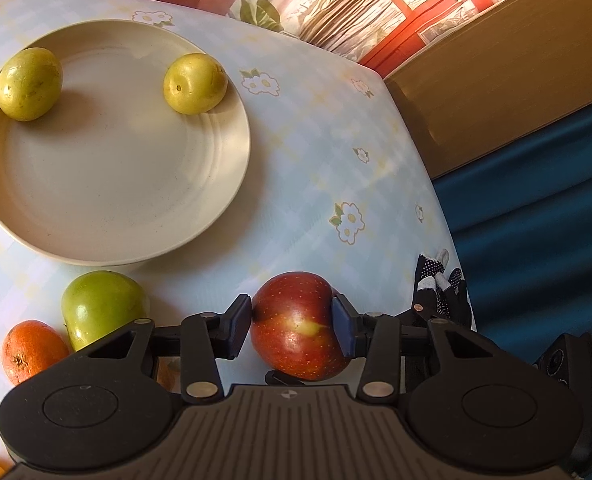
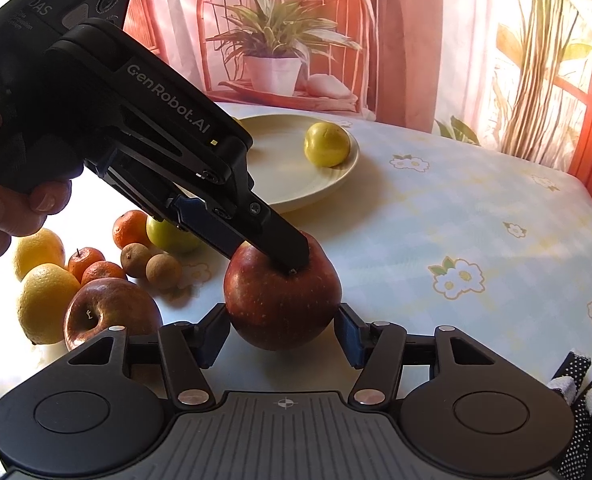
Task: Organize fruits
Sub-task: 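Carry the red apple onto the cream plate with right gripper while left tool steadies its top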
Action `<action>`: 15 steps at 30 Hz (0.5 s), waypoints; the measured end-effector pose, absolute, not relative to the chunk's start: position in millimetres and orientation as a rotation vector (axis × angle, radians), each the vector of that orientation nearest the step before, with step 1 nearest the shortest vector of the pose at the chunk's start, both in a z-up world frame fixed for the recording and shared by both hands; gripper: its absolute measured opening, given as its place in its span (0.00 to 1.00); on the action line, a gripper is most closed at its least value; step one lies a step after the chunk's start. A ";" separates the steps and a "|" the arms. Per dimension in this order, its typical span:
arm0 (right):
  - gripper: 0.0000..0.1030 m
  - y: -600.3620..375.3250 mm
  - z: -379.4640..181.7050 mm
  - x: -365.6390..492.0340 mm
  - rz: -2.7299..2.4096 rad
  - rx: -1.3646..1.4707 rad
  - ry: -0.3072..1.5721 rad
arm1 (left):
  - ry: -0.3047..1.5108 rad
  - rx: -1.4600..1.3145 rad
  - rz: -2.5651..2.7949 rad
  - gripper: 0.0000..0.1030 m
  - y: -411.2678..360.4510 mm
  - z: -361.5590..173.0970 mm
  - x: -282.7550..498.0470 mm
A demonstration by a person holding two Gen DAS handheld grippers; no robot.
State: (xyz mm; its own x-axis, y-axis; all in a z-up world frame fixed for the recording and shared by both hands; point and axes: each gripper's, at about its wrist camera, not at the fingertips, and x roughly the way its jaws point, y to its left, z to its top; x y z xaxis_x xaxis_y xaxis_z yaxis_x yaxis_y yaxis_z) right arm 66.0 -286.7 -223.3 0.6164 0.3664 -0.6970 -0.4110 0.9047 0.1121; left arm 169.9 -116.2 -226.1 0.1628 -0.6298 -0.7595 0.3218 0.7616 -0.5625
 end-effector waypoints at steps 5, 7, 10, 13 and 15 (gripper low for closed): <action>0.52 -284.0 -213.4 72.5 0.462 -0.083 0.764 | 1.203 -0.322 -0.687 0.45 -108.3 -216.3 173.5; 0.52 -280.5 -206.4 79.0 0.471 -0.103 0.753 | 1.177 -0.323 -0.678 0.45 -104.6 -207.8 175.7; 0.52 -276.3 -196.5 91.7 0.493 -0.123 0.737 | 1.142 -0.332 -0.658 0.45 -95.9 -195.5 180.7; 0.52 -268.6 -186.4 106.0 0.519 -0.148 0.722 | 1.113 -0.347 -0.636 0.45 -83.6 -183.5 188.0; 0.52 -262.6 -179.4 118.0 0.537 -0.164 0.713 | 1.093 -0.349 -0.621 0.45 -76.3 -175.3 193.4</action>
State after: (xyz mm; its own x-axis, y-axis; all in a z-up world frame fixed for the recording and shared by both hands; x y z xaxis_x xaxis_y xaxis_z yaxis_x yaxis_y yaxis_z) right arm 118.0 -262.6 -179.4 0.6282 0.4120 -0.6601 -0.5213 0.8526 0.0361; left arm 193.4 -76.3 -175.3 0.3157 -0.6244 -0.7145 0.2938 0.7803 -0.5521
